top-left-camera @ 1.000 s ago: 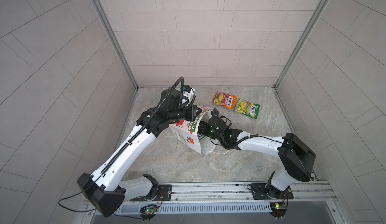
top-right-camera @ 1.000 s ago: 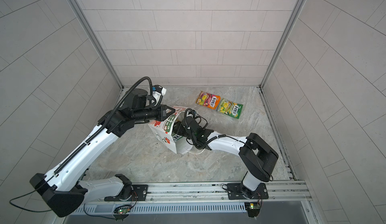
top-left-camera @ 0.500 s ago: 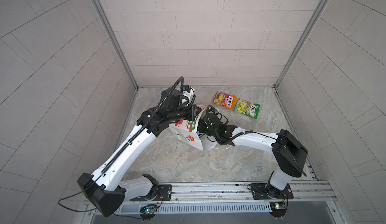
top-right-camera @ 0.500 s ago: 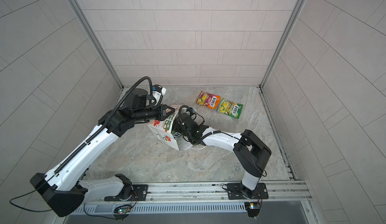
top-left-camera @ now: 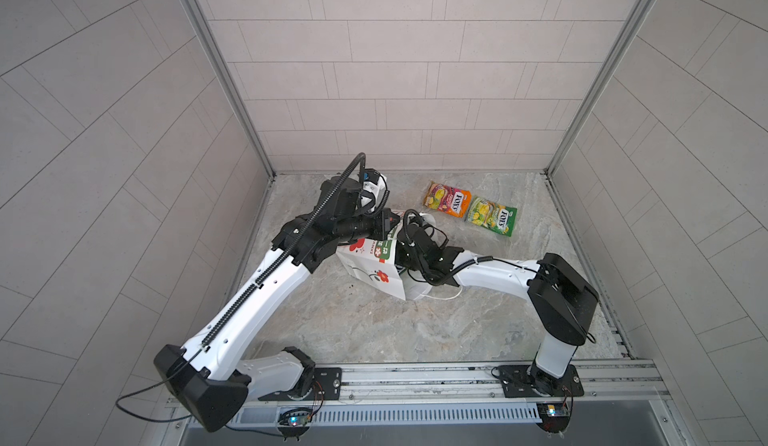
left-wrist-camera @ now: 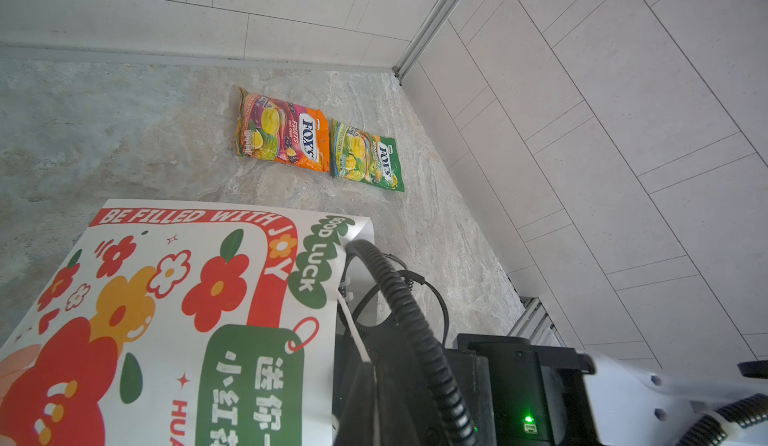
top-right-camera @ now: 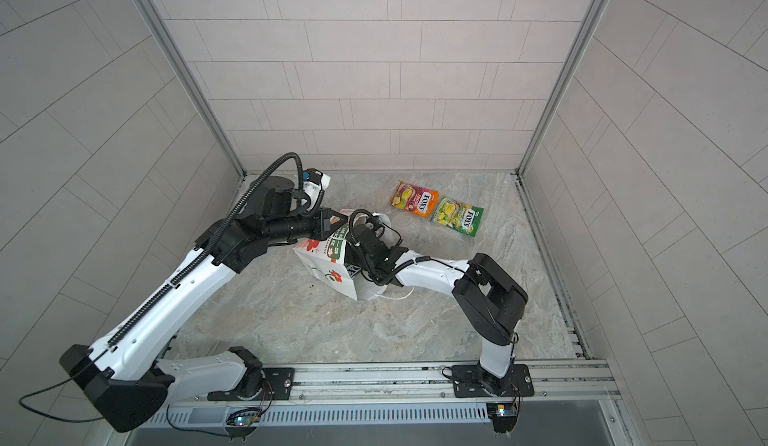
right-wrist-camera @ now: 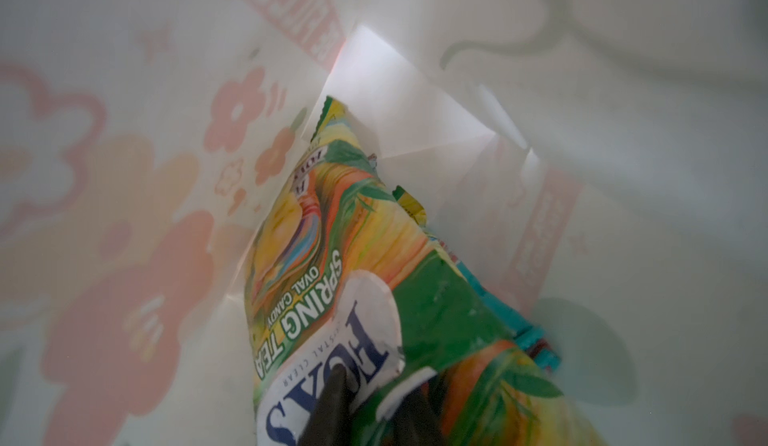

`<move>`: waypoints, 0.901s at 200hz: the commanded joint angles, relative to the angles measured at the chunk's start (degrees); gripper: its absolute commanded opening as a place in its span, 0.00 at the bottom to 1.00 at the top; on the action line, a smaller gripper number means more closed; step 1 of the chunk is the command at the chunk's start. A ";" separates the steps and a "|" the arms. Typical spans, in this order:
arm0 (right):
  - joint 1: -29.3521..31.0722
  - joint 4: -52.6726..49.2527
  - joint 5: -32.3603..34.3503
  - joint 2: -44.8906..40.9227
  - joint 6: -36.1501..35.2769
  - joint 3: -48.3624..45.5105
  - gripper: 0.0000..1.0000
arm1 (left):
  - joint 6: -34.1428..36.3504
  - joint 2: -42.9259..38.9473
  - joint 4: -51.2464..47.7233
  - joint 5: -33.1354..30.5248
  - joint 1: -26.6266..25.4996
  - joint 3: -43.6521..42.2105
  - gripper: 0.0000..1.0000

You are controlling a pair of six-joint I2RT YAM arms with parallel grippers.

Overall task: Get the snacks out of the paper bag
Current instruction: 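Reach the right gripper down toward the remaining green packs in the bag, then pinch the top edge of a green FOX'S pack with the right gripper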

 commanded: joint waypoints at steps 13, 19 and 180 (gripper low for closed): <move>-0.29 -0.17 1.06 -2.08 -3.33 -0.73 0.00 | 1.21 -2.01 -0.04 -1.88 -0.36 -0.51 0.00; -0.30 -0.10 1.17 -2.78 -4.16 -1.02 0.00 | 1.26 -2.01 -0.15 -2.29 -0.29 -0.56 0.00; -1.64 -6.56 -0.78 -21.62 -17.87 -9.95 0.00 | -0.15 -2.10 -1.65 -11.16 -0.43 -1.50 0.00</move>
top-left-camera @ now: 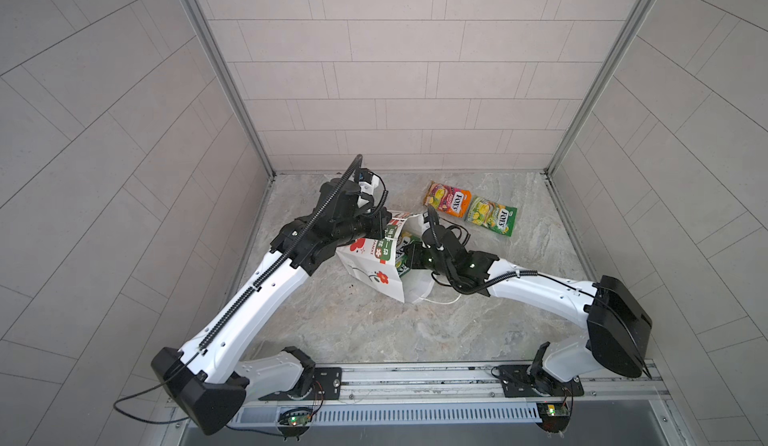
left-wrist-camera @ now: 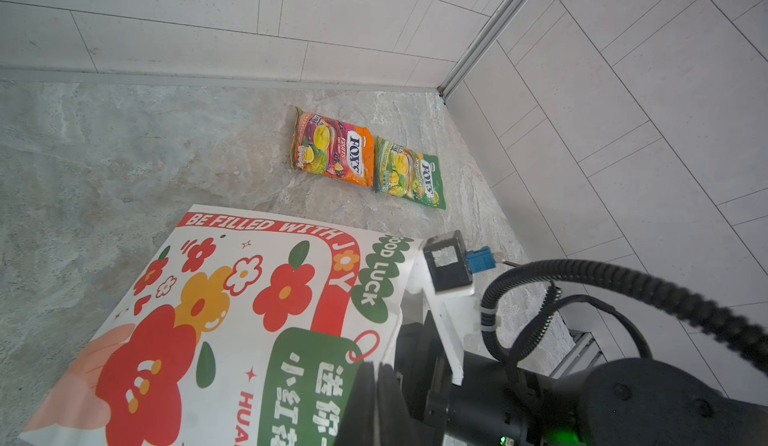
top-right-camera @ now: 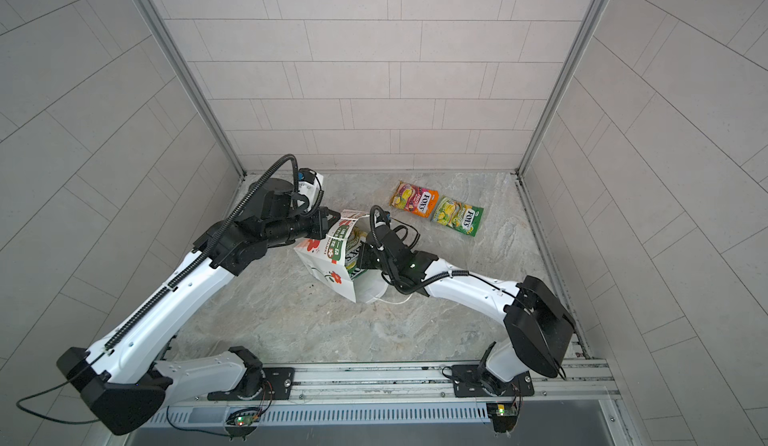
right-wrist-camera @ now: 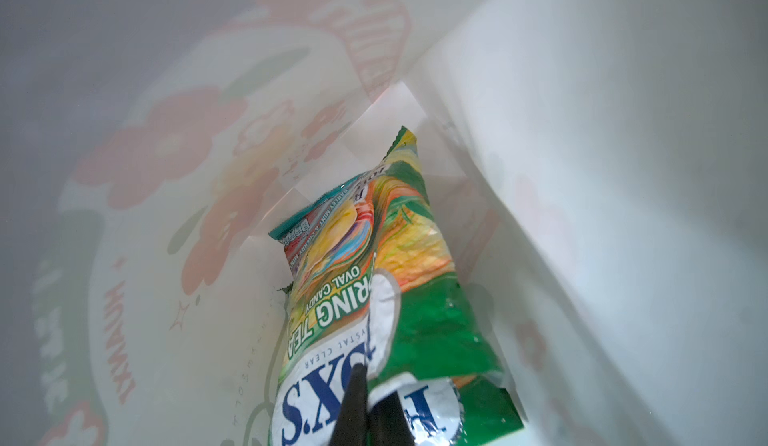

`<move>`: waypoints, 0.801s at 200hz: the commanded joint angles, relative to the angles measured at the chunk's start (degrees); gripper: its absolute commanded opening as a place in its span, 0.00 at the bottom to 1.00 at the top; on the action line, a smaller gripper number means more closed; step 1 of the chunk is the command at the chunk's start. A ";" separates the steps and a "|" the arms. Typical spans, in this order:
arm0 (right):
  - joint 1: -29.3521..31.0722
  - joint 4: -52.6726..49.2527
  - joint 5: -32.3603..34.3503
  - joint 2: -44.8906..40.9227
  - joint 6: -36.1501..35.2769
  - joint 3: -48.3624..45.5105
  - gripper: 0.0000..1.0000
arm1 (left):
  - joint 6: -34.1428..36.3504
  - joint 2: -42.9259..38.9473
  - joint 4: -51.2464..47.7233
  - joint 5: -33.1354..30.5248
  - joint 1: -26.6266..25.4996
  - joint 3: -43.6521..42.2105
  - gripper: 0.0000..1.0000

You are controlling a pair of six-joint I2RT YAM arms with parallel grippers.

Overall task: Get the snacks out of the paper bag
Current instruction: 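Pinch the top edge of a green FOX'S pack with the right gripper, then lift the green pack out of the bag with the right gripper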

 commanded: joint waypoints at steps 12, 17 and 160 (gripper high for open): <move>-1.27 -1.32 -2.30 -4.70 -2.32 -0.87 0.00 | -0.43 -1.18 -0.92 -1.90 -0.25 -0.71 0.00; -1.38 -1.64 -2.93 -5.08 -2.61 -0.83 0.00 | -0.43 -1.08 -0.92 -2.03 -0.27 -0.77 0.00; -3.82 -10.72 -17.28 -18.44 -10.14 1.57 0.00 | -2.97 1.21 -0.92 -5.83 -0.31 -0.36 0.00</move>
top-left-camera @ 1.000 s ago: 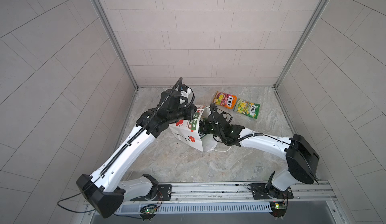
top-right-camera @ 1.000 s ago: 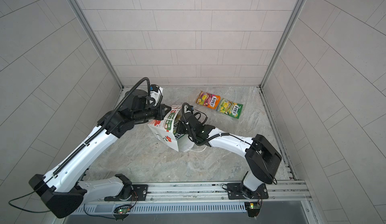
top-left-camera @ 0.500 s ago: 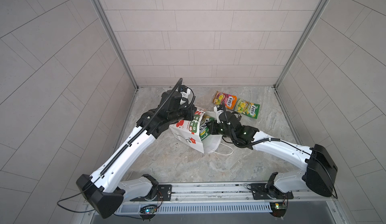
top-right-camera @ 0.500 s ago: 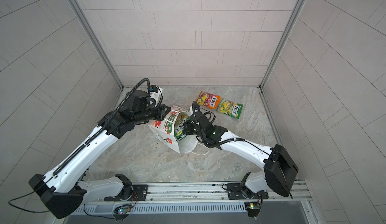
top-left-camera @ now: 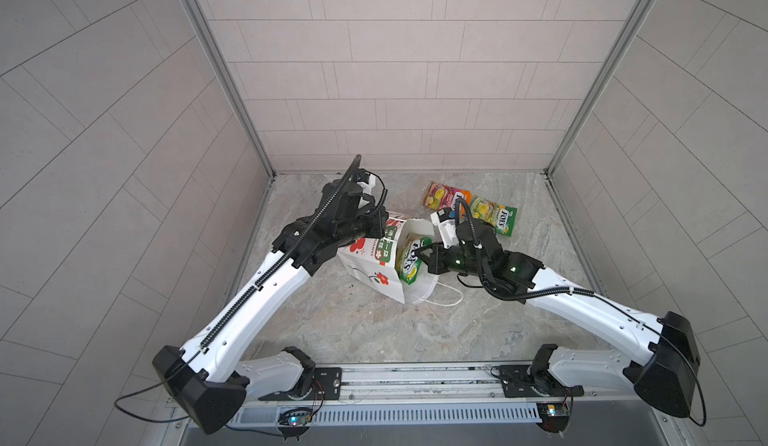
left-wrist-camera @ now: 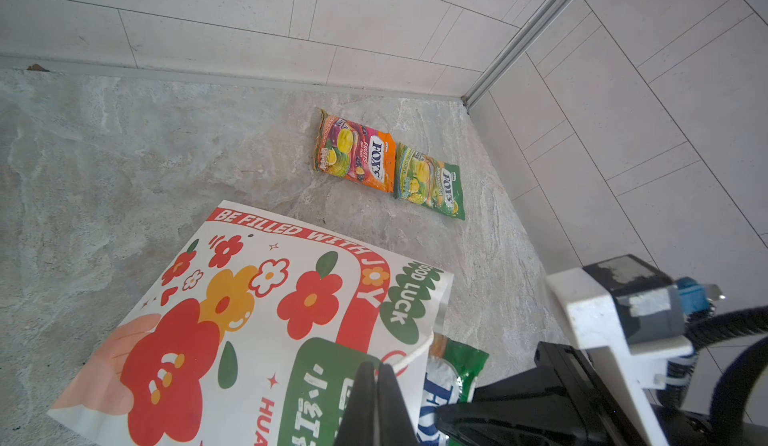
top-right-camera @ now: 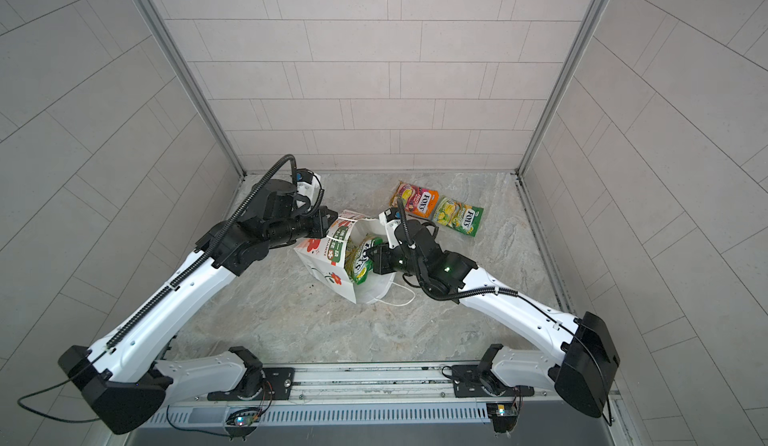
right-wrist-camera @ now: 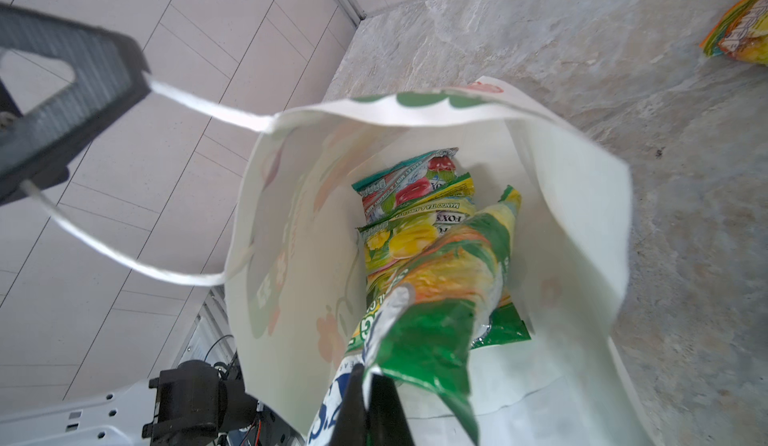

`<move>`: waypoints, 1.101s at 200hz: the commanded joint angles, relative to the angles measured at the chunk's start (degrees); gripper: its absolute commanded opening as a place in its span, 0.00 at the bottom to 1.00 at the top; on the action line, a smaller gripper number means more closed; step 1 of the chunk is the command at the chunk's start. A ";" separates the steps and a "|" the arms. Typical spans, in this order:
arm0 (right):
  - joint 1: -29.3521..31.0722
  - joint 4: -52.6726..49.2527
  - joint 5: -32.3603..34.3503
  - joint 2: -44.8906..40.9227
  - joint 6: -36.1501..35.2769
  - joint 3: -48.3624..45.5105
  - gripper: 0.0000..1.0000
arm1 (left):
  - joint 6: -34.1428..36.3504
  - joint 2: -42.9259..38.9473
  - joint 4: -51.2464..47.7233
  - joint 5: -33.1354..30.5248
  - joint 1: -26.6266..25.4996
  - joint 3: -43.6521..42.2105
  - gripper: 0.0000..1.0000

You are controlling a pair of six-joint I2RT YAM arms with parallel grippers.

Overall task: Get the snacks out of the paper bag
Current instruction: 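Lift the green pack out of the bag with the right gripper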

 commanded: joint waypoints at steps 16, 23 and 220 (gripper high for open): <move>-0.70 -1.17 -2.44 -4.22 -2.36 3.07 0.00 | -0.75 0.88 -0.70 -1.31 0.00 0.07 0.00; -0.78 -1.52 -2.66 -4.65 -2.55 3.67 0.00 | -0.73 0.87 -0.66 -1.23 -0.09 0.04 0.00; -22.43 -25.29 2.65 -16.99 -13.54 14.55 0.00 | 3.75 -1.48 -4.64 -3.02 -0.04 1.74 0.00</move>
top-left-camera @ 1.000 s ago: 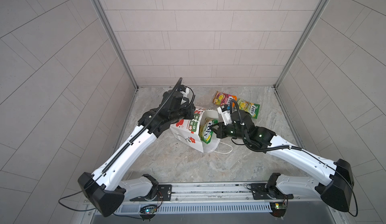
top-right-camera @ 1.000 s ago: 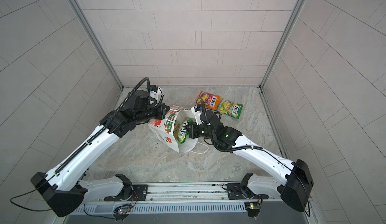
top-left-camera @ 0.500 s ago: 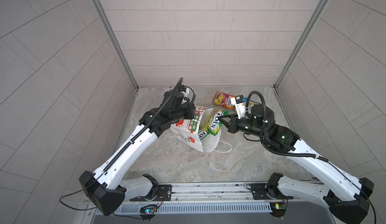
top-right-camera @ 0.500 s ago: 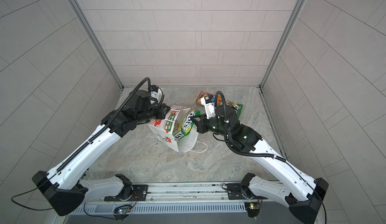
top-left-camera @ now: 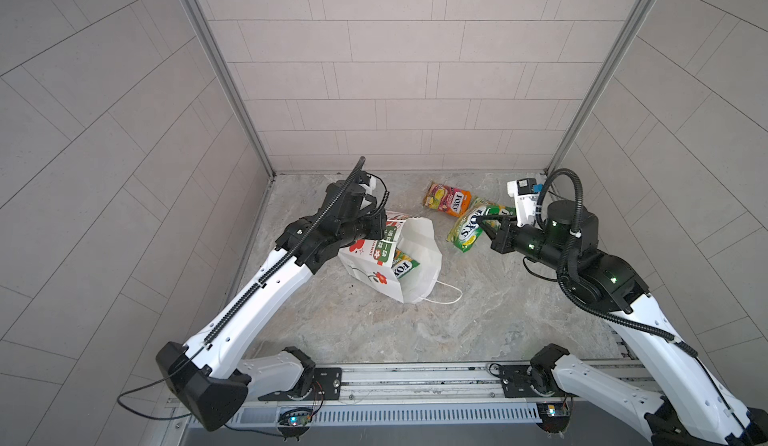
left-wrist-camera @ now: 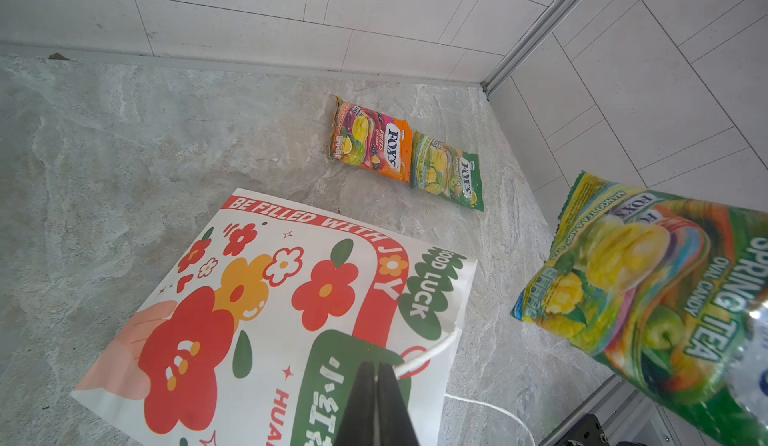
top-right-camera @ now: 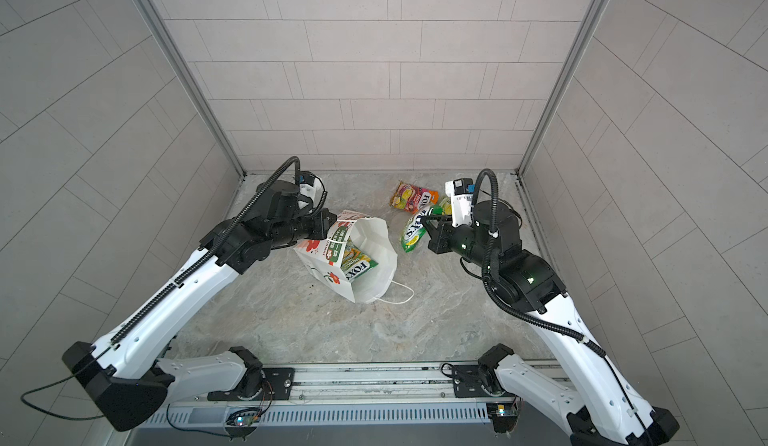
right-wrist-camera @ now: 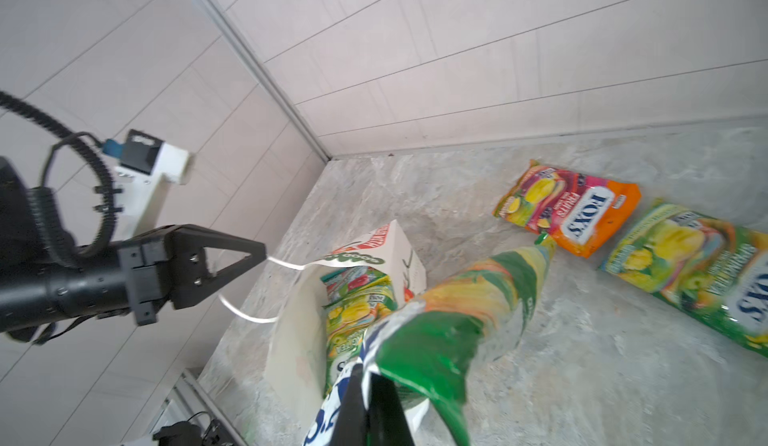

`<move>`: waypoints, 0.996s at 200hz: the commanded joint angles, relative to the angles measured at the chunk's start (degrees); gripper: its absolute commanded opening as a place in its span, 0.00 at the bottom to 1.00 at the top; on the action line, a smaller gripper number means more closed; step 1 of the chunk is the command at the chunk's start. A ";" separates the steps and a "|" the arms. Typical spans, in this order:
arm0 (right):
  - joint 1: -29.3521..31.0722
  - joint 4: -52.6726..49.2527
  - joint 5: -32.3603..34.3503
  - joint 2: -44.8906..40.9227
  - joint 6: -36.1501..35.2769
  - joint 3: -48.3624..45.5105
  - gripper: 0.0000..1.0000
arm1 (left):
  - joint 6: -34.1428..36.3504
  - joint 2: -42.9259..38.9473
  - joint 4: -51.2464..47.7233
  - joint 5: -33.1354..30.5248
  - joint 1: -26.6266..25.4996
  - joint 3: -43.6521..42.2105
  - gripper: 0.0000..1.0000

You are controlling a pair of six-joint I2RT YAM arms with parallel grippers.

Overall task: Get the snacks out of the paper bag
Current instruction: 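Lift the green pack out of the bag with the right gripper, then lower the green pack onto the table nearer the robot and release it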

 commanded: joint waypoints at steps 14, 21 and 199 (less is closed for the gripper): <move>-4.95 -4.24 3.46 0.70 -5.02 0.92 0.00 | 2.71 -2.09 -3.16 -2.45 -0.08 1.87 0.00; -5.74 -4.50 3.92 1.42 -5.72 0.67 0.00 | 2.82 -2.34 -3.43 -2.83 -0.04 1.87 0.00; -9.03 34.71 -18.87 35.48 1.70 -4.96 0.00 | 4.16 -5.43 -4.56 -6.94 0.05 1.75 0.00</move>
